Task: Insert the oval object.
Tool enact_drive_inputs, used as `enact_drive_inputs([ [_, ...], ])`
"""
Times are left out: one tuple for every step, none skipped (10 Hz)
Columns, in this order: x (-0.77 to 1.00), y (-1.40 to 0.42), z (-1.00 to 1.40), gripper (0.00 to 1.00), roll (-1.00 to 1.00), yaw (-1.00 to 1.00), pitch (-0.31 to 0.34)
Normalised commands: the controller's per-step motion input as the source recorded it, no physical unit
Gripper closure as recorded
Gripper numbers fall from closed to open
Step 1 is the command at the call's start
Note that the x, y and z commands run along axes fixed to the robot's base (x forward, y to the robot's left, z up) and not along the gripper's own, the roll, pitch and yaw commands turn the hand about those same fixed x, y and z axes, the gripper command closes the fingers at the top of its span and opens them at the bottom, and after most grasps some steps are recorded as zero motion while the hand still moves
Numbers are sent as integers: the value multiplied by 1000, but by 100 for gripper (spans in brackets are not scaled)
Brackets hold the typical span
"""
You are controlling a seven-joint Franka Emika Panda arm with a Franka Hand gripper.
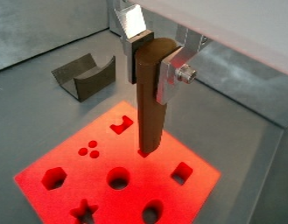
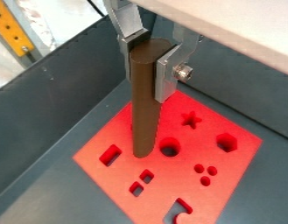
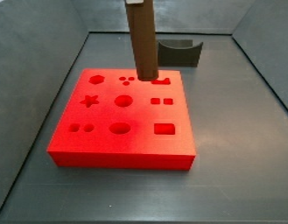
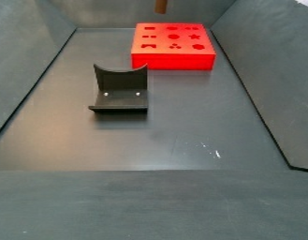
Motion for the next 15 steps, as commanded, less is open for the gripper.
enact_drive_inputs([
  [237,-74,0,100,261,-137,490],
  [237,-100,-171,100,183,-277,421],
  [343,-154,-297,100,70,-337,291],
  [0,0,0,100,6,0,0],
  [114,0,-9,100,0,0,3],
  [0,0,0,100,6,57,0],
  [-366,-37,-40,100,189,-49,130],
  [-463,-86,-37,100,191,-103,139],
  [-243,-69,-40,100,29,-109,0],
  [0,0,0,100,0,0,-6],
  [0,-191,-111,100,-26,0,-41],
  [-49,-357,-206,100,-34,0,-66],
  [-260,-420,-237,100,-39,0,-66],
  [-411,-394,-209,100,0,3,-49],
  [-303,-197,-86,100,0,3,-50],
])
